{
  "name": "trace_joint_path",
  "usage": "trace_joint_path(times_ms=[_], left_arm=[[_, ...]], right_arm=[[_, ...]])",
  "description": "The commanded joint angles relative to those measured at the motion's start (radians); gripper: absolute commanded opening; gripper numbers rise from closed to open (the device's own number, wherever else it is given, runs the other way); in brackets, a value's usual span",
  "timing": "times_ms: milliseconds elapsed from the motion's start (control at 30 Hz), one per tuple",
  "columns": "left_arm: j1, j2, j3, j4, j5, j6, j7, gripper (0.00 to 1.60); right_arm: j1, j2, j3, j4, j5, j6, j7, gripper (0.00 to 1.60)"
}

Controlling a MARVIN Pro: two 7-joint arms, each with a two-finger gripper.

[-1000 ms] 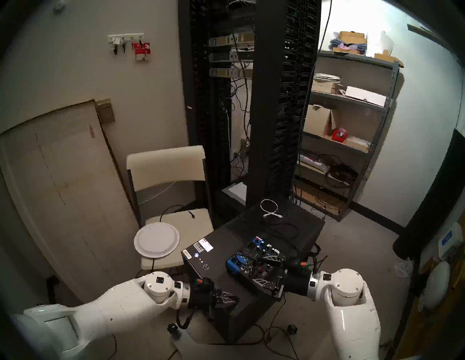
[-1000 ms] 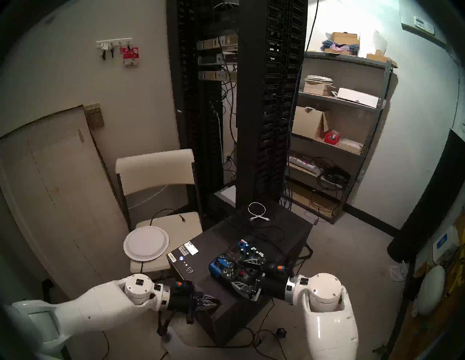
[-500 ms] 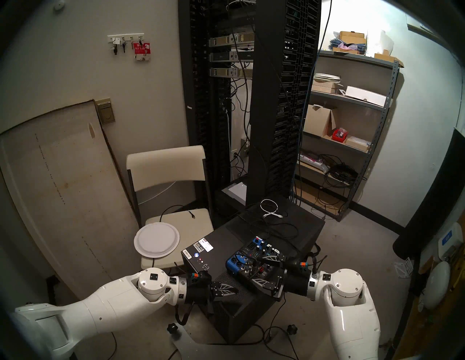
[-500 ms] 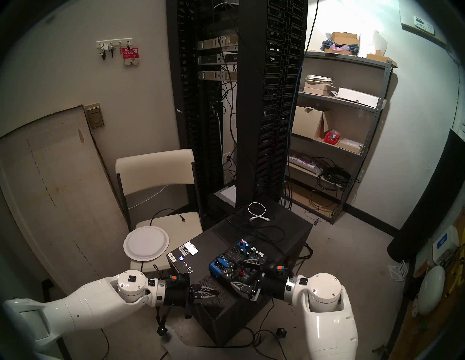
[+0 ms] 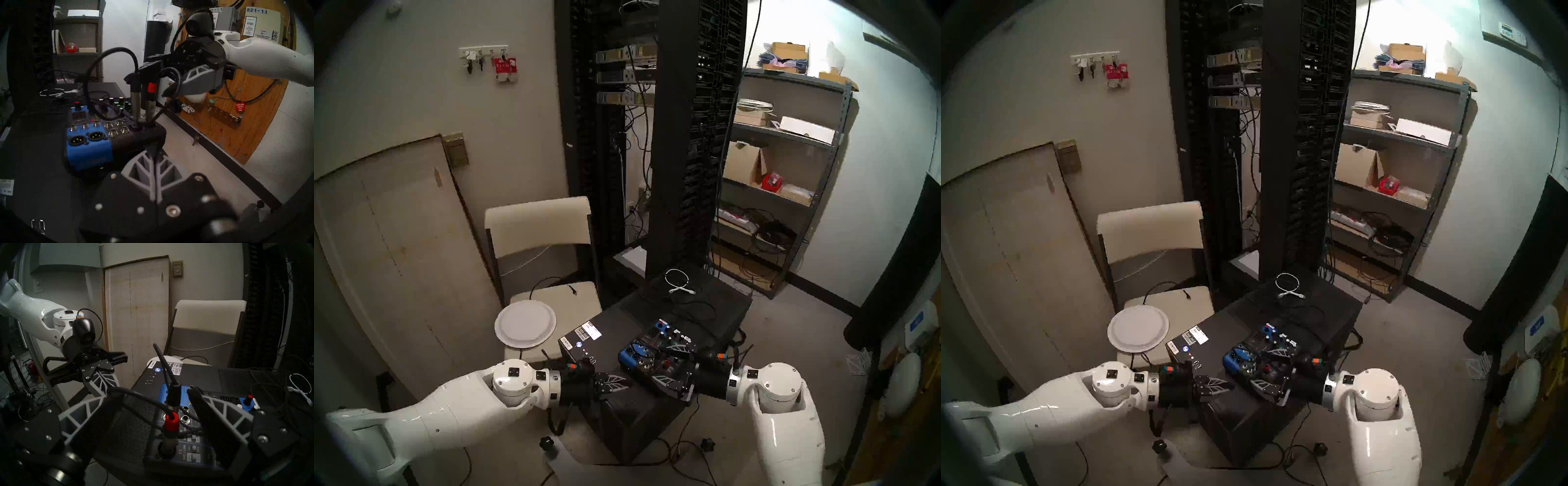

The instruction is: Insert aux cable

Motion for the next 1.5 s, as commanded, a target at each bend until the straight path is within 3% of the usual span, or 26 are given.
trace_joint_path(times_ms=[0,67,167,267,700,833,867,933,1067,1467], left_arm=[[-0.026,-0.007,-0.014,-0.037,0.005,0.010,0.015,0.00],[-0.028,-0.003,-0.015,-0.043,0.006,0.015,0.027,0.33],[-0.031,0.000,-0.017,-0.050,0.004,0.017,0.029,0.39],[-0.035,0.003,-0.020,-0.063,-0.001,0.020,0.030,0.61],[-0.050,-0.012,-0.029,-0.091,-0.022,0.029,0.024,0.78],[-0.061,-0.037,-0.033,-0.084,-0.021,0.026,0.036,0.99],[-0.065,-0.042,-0.032,-0.083,-0.021,0.030,0.034,1.11],[-0.072,-0.058,-0.032,-0.070,-0.018,0.026,0.038,1.02],[-0.082,-0.077,-0.030,-0.058,-0.016,0.025,0.043,1.09],[-0.102,-0.116,-0.023,-0.017,-0.025,0.017,0.033,1.03]], right_arm=[[0.005,-0.003,0.001,-0.021,0.005,0.003,0.001,1.47],[0.004,-0.002,0.003,-0.022,0.006,0.005,0.003,1.47],[0.004,-0.001,0.003,-0.022,0.006,0.006,0.004,1.48],[0.003,-0.001,0.004,-0.023,0.006,0.006,0.005,1.49],[0.004,-0.002,0.007,-0.021,0.007,0.005,0.007,1.51],[0.003,-0.002,0.008,-0.022,0.006,0.005,0.007,1.49],[0.003,-0.002,0.008,-0.022,0.006,0.005,0.007,1.49],[0.002,-0.002,0.008,-0.023,0.006,0.005,0.007,1.49],[0.002,-0.001,0.009,-0.023,0.005,0.005,0.009,1.49],[-0.005,-0.002,0.026,-0.029,0.002,0.001,0.001,1.50]])
